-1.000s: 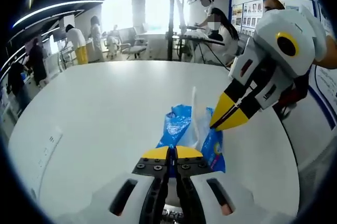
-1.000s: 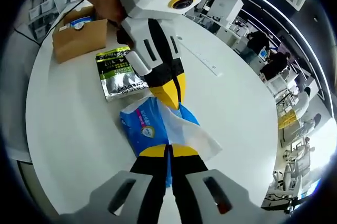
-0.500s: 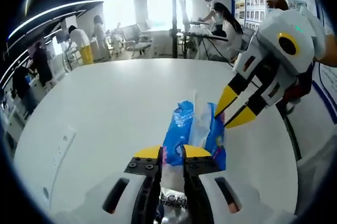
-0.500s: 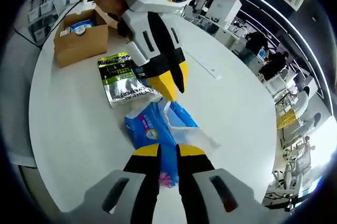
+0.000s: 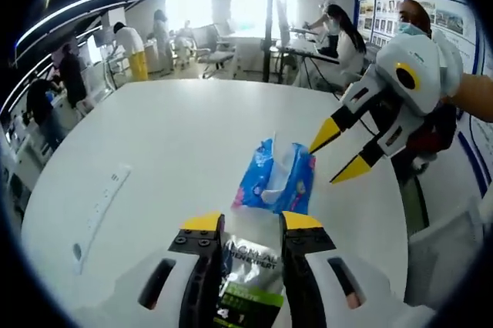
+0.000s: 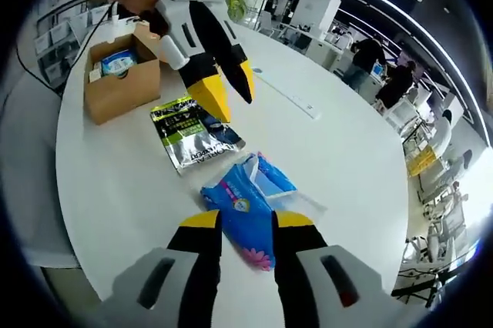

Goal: Operate the shoe box by opening the lid, removing the specified soft item, and placing it in the target area until the item is outside and the box remains undamaged.

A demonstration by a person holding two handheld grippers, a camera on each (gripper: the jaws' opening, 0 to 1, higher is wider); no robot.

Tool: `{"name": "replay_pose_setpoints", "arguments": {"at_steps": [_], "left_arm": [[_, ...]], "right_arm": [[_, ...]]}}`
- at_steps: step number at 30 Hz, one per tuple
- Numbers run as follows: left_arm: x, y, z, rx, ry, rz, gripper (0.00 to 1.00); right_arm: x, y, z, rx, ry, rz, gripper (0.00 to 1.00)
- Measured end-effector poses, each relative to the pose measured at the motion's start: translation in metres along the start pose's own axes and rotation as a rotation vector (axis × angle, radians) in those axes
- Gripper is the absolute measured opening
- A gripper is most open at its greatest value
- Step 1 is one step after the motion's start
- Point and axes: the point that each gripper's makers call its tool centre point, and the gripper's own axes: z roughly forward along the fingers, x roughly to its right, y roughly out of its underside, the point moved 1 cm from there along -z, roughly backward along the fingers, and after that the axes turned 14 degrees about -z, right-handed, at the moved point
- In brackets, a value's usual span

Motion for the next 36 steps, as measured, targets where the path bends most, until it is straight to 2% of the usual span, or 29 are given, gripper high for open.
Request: {"name": "replay_pose_setpoints", "arguments": {"at_steps": [6, 9, 14, 23, 27, 36], "left_arm": [[0.008, 0.005, -0.023, 0.021, -0.008, -0.021, 0.36], [0.011, 0.008, -0.034, 0.034, -0.008, -0.031, 0.41], [0.017, 0.015, -0.049, 0.045, -0.021, -0.018, 0.49], [0.017, 0.027, -0.085, 0.087, -0.048, -0.070, 0.61], [0.019, 0.034, -0.101, 0.102, -0.060, -0.087, 0.69], [0.013, 0.058, -0.142, 0.120, -0.106, -0.108, 0.78]], "right_arm": [[-0.006, -0.008, -0.009, 0.012, 0.000, 0.031, 0.29], [-0.008, -0.014, -0.014, 0.024, 0.004, 0.094, 0.35], [-0.016, -0.014, -0.017, -0.010, 0.003, 0.112, 0.44], [-0.030, -0.028, -0.026, 0.003, 0.007, 0.133, 0.55], [-0.035, -0.036, -0.030, 0.014, 0.009, 0.143, 0.59], [-0.051, -0.069, -0.034, 0.074, -0.007, 0.159, 0.62]]}}
